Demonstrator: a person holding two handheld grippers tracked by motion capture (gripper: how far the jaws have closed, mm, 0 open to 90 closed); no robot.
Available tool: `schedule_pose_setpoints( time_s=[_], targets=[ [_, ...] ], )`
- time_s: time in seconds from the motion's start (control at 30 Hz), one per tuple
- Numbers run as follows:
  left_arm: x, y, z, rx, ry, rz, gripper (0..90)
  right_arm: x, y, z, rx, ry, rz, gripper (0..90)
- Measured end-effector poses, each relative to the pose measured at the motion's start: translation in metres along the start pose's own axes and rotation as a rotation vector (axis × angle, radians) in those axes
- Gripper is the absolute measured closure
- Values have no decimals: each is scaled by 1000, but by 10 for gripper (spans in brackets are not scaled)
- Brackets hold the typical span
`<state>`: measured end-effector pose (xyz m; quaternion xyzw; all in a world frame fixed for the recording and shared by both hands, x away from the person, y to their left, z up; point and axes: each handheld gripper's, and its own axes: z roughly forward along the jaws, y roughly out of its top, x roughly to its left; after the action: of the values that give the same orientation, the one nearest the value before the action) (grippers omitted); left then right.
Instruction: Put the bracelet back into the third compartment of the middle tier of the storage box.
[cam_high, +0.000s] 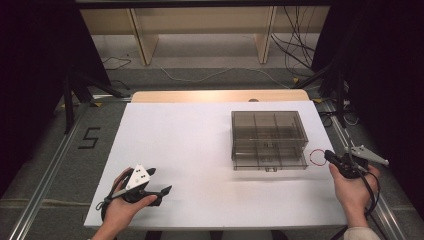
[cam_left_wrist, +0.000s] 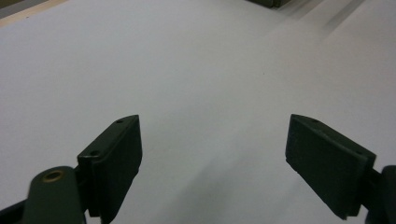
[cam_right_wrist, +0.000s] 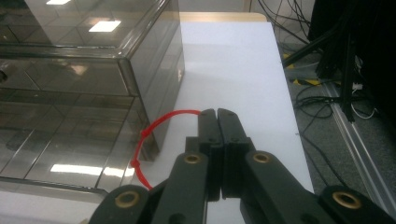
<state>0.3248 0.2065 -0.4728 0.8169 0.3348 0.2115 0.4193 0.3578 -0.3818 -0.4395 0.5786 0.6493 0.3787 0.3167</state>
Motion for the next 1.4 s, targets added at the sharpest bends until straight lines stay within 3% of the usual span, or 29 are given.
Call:
schedule_pose_setpoints(
  time_s=[1.4],
  targets=[
    [0,0,1,2,-4,2,186,18,12,1,-30,36,-34,896]
  ],
)
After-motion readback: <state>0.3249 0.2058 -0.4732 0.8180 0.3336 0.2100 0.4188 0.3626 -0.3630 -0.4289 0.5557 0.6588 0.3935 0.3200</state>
